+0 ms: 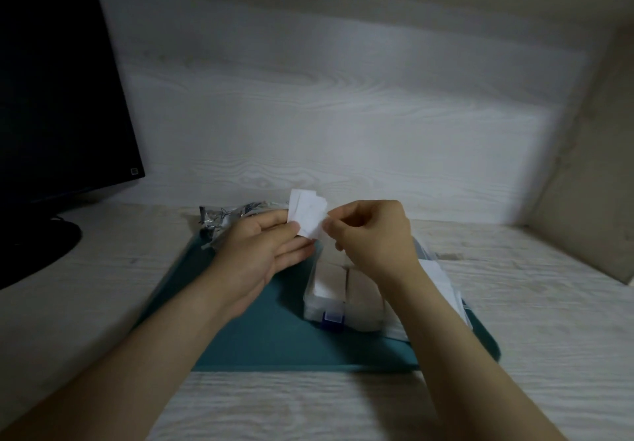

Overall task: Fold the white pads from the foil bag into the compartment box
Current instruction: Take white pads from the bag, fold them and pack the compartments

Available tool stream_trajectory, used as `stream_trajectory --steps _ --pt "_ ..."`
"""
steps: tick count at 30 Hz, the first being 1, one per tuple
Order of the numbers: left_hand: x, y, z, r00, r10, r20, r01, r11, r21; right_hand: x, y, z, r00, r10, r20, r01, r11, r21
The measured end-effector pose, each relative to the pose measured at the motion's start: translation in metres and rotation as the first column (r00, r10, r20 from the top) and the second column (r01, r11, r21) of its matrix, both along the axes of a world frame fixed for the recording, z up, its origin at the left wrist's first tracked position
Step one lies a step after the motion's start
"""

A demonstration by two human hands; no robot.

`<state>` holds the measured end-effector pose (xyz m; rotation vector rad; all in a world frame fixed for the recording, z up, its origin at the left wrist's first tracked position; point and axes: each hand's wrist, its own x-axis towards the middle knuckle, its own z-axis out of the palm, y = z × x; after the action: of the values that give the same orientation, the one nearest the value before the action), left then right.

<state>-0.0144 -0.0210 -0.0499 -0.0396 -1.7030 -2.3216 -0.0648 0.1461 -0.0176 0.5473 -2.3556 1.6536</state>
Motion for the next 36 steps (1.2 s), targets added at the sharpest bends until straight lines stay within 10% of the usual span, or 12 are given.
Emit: stream_trajectory --steps 10,36 --pt "0.002 0.002 0.001 1.0 0.009 0.003 -0.009 1.0 0.015 0.012 -0.004 0.009 0.892 0.313 0.326 -0.15 0.886 -0.438" --pt "0.004 0.004 0.003 0.998 -0.052 0.025 0.051 0.998 0.029 0.006 -0.008 -0.002 0.95 0.154 0.272 -0.076 0.957 -0.279"
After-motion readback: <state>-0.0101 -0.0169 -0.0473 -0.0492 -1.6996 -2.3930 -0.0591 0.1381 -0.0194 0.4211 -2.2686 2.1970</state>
